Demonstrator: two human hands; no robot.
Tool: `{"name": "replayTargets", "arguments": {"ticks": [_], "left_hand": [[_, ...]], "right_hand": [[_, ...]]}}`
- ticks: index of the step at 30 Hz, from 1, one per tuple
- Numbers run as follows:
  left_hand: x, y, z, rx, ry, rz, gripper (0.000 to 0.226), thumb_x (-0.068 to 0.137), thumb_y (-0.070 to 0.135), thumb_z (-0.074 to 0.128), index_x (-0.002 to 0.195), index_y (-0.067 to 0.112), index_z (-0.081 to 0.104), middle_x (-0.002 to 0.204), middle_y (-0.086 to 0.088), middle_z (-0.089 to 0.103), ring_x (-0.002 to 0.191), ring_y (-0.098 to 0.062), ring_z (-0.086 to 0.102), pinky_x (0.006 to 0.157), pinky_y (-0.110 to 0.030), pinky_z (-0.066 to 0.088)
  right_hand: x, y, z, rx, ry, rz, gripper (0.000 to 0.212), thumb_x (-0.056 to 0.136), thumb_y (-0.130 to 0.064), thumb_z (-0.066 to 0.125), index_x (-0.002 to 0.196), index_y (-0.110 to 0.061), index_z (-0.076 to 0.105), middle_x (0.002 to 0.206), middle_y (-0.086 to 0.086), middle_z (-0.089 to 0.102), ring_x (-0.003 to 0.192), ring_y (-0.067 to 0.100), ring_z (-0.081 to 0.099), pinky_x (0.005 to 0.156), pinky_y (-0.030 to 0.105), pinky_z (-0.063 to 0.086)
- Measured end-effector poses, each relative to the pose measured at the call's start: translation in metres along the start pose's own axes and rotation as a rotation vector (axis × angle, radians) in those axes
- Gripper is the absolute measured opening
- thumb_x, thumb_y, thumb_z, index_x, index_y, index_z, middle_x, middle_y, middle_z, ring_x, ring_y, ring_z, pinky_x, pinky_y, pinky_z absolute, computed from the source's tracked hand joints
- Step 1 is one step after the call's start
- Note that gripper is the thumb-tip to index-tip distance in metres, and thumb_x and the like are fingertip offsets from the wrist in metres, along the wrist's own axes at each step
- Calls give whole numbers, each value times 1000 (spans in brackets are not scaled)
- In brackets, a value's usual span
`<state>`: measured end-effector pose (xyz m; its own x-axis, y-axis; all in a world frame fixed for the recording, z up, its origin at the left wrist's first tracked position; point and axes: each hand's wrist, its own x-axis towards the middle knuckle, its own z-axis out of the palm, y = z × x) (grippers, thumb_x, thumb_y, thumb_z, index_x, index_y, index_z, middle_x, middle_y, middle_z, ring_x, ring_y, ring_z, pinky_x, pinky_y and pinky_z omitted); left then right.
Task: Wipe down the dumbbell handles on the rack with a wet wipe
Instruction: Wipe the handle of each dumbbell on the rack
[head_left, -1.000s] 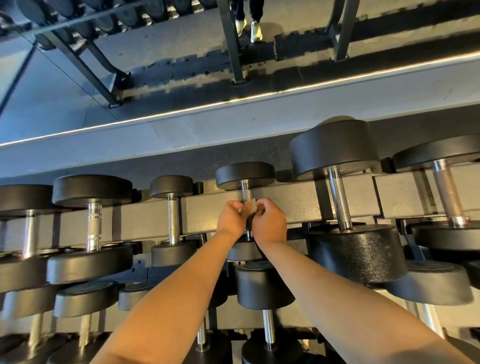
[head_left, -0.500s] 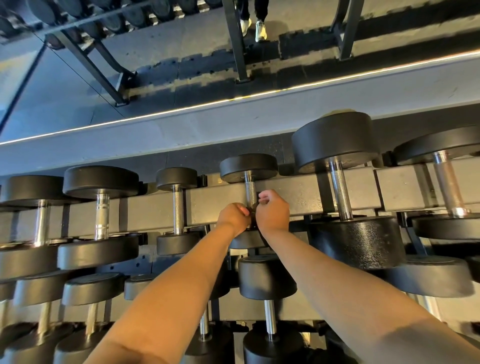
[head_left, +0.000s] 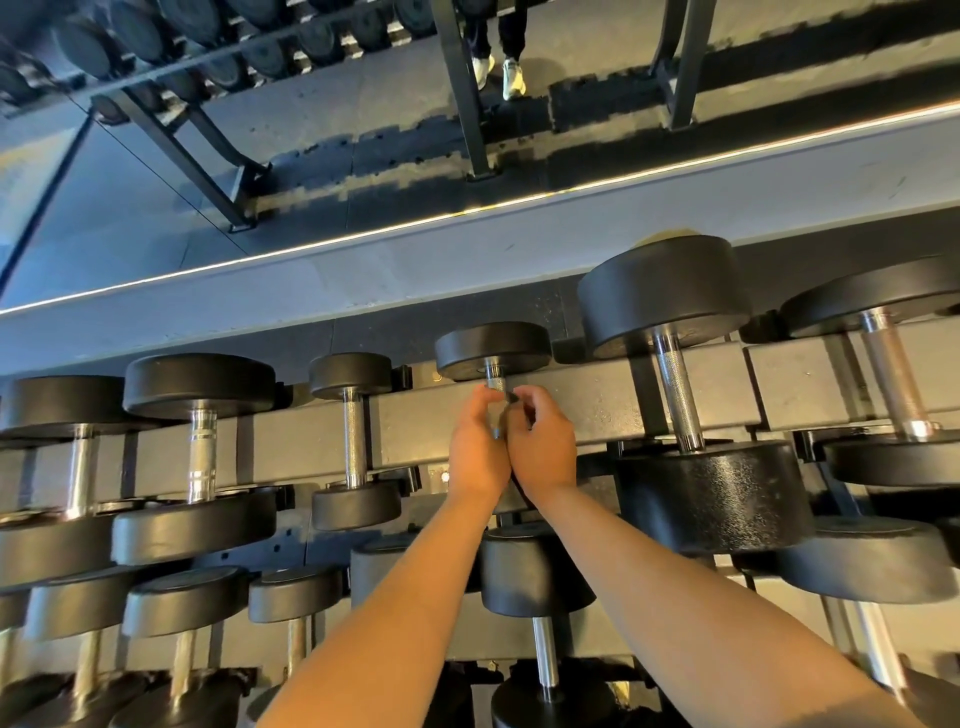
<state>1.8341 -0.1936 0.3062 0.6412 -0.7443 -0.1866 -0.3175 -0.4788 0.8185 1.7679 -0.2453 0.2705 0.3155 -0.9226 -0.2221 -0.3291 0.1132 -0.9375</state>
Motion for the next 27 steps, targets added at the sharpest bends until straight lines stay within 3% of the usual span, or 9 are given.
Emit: {"name": "replayTargets", "arguments": {"ticks": [3,6,9,11,16,19,21,24,27], "left_hand": [[6,-7,3,-99,39,46,18,103,23,52,110,21,68,111,1,71,109,-10,66,97,-29,49],[11,-9,5,-145,57,72,29,107,21,42,133,24,56,121,2,65,123,-15,56,110,-33,42],[8,-8,2,-138,142,5,24,107,23,45,120,23,65,105,0,75,107,-14,66,106,-35,44],[8,-8,2,54,129,22,24,104,16,53,123,25,63,111,4,74,108,-11,67,107,-35,46],[12,-24,13,77,-25,-90,53,99,6,54,149,23,45,136,-1,61,124,-17,59,93,-13,41],[16,-17,9,74,-23,-66,52,100,4,53,148,21,47,137,-2,61,124,-18,60,97,-23,48],[17,-13,6,-149,-17,-130,40,104,6,49,142,16,54,130,-5,66,117,-17,64,89,-23,52],[17,-10,2,-340,52,-152,30,107,16,45,131,17,62,108,-9,71,93,-13,69,77,-24,57],[18,-9,2,-356,-7,-129,31,106,11,46,130,20,64,113,-11,70,93,-7,65,83,-21,54]], "right_hand": [[3,0,-4,49,-50,19,13,96,-26,61,107,-29,55,102,-6,62,95,12,61,80,32,55],[8,-5,-4,38,-150,63,17,93,-17,64,94,-32,56,95,-4,62,94,15,61,80,29,53],[17,-12,-4,-2,-110,92,23,91,-4,60,94,-26,61,93,-8,61,91,9,58,76,20,47],[25,-19,-5,-3,0,129,23,90,3,58,96,-19,63,90,-11,59,89,7,57,72,15,43],[38,-30,4,133,88,282,15,96,-15,63,110,-19,67,95,-11,59,97,12,62,78,20,46],[36,-30,12,292,-4,361,21,96,-28,65,115,-19,65,93,-11,62,79,-1,59,58,11,43],[36,-30,17,323,-40,377,24,94,-29,69,116,-22,62,91,-13,61,74,-3,57,50,8,41],[46,-34,22,295,-3,402,21,90,-28,73,109,-21,66,86,-11,62,77,4,61,55,15,40],[53,-35,27,220,-10,436,8,94,-32,68,95,-25,65,82,-5,64,80,14,65,58,21,44]]}}
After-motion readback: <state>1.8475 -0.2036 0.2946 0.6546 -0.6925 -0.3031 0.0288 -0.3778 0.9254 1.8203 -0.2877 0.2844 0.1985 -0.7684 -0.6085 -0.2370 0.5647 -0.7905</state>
